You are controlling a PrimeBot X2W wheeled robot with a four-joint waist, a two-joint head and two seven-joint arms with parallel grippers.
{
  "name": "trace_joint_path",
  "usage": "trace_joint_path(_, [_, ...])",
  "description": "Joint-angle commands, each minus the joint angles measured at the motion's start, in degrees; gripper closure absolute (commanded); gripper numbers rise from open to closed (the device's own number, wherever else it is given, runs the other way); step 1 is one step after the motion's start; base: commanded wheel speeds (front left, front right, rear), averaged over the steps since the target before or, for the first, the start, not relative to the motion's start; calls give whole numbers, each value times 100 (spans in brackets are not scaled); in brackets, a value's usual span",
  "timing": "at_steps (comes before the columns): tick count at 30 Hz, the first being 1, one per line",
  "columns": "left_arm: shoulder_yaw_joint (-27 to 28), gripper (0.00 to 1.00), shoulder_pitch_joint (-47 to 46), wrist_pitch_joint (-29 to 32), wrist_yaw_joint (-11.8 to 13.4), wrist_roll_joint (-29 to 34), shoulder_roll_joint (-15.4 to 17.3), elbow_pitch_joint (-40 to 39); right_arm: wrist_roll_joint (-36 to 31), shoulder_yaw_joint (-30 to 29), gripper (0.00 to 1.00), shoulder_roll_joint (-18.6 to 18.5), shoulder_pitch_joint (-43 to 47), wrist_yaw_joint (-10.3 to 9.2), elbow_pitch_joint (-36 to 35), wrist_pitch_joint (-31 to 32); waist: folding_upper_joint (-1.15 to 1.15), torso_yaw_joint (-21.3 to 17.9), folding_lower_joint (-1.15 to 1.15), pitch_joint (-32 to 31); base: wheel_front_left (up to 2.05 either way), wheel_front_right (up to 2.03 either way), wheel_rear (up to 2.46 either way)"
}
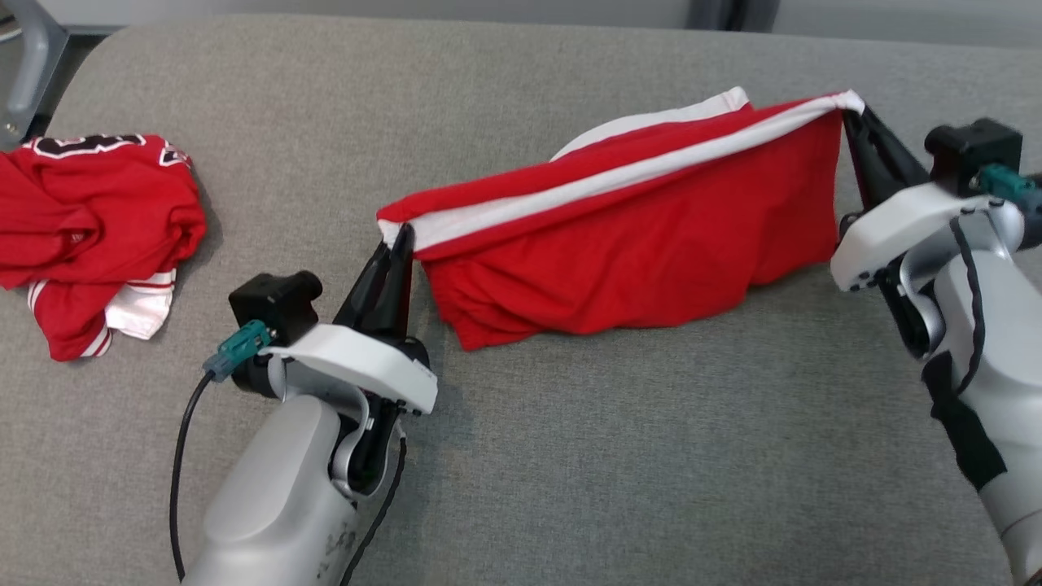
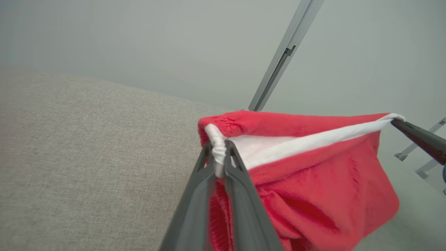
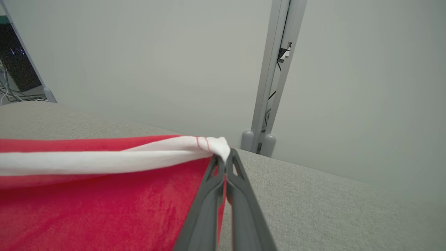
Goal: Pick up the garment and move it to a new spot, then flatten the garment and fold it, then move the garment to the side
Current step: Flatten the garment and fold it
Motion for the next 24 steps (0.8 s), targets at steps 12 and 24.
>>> trace_joint_path(12, [-826,0,-1108,-2,490,-739,31,-33,-389,-18,62,-50,-1446,-2,1123,-2,0,541,0,1070,0,0,0])
trace_joint_path(24, [-662,0,-619,-1,931,-119,33,-242,-276,-553,0,108,-941,-2,654,-2,0,417,0,943,0,0,0])
